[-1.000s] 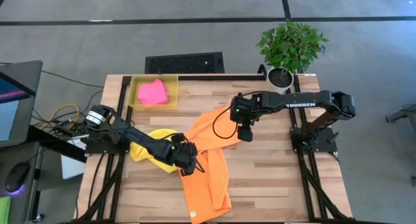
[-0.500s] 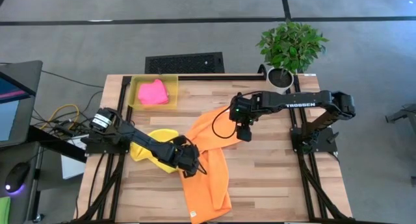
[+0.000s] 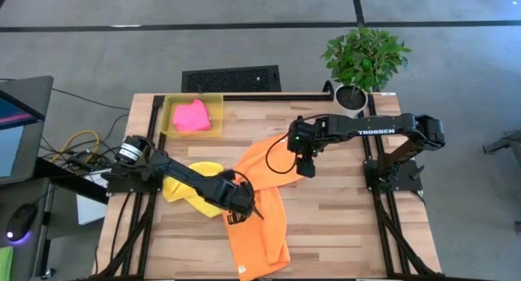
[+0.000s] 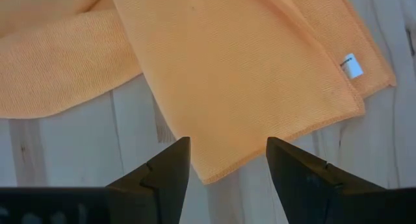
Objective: Fold microfiber towels
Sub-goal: Fold the right orange microfiber cloth
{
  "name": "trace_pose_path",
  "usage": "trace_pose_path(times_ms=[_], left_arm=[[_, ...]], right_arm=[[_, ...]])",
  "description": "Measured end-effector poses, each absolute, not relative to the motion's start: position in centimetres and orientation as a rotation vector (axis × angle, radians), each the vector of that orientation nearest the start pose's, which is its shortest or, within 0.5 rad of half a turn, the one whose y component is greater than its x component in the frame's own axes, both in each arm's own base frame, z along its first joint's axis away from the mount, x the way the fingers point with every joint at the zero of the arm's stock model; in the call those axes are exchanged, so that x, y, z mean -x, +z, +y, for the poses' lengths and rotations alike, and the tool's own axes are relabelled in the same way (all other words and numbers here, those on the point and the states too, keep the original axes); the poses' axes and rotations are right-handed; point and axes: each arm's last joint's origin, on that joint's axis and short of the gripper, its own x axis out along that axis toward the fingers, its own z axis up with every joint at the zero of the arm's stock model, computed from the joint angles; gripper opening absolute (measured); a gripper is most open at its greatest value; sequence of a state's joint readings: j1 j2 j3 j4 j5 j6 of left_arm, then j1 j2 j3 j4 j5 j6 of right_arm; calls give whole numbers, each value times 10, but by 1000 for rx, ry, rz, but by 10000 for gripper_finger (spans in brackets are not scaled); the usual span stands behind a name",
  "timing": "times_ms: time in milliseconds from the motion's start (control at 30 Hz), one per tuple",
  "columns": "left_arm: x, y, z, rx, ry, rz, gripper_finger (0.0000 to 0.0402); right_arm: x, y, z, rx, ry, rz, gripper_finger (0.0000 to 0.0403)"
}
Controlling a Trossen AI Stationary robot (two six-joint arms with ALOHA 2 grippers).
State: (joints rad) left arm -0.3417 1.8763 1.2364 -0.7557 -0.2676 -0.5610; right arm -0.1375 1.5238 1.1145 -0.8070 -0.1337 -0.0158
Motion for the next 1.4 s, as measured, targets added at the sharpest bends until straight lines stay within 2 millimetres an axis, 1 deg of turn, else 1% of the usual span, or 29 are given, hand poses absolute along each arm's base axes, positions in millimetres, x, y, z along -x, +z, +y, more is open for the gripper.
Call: trace_pose_path(times_ms=[200,367,533,600,667,733,833,1000,1033,1100,1167,1233,1400], left_arm=[[-344,181,-100,58,307,1262,3],[-358,199,-83,-5,259,1237,2],[-373,218,-59,-100,200,1197,1],[-380,222,-48,-129,180,1173,1],[-384,223,-38,-139,136,1167,0],[-393,221,-29,-148,94,1133,0],[-400,214,-16,-180,68,1123,0],[-418,212,2,-207,19,1065,0],[-421,210,5,-219,6,1065,0],[-427,211,11,-251,-10,1045,0],[-433,209,18,-286,-23,1051,0],[-438,207,25,-316,-37,1055,0],[-456,207,40,-389,-99,1028,0]], right_arm=[[-288,234,-36,-151,6,1205,225],[-287,235,-36,-151,6,1207,225],[-277,247,-38,-164,-15,1179,225],[-272,255,-40,-167,-26,1147,225],[-267,264,-41,-171,-37,1111,225],[-262,272,-43,-189,-56,1078,225],[-253,283,-44,-198,-71,1030,225],[-243,298,-42,-189,-71,966,225],[-238,299,-42,-195,-79,975,225],[-238,304,-42,-196,-92,938,225],[-231,305,-43,-202,-119,954,225],[-230,309,-44,-196,-125,919,225],[-223,313,-46,-193,-155,915,225]])
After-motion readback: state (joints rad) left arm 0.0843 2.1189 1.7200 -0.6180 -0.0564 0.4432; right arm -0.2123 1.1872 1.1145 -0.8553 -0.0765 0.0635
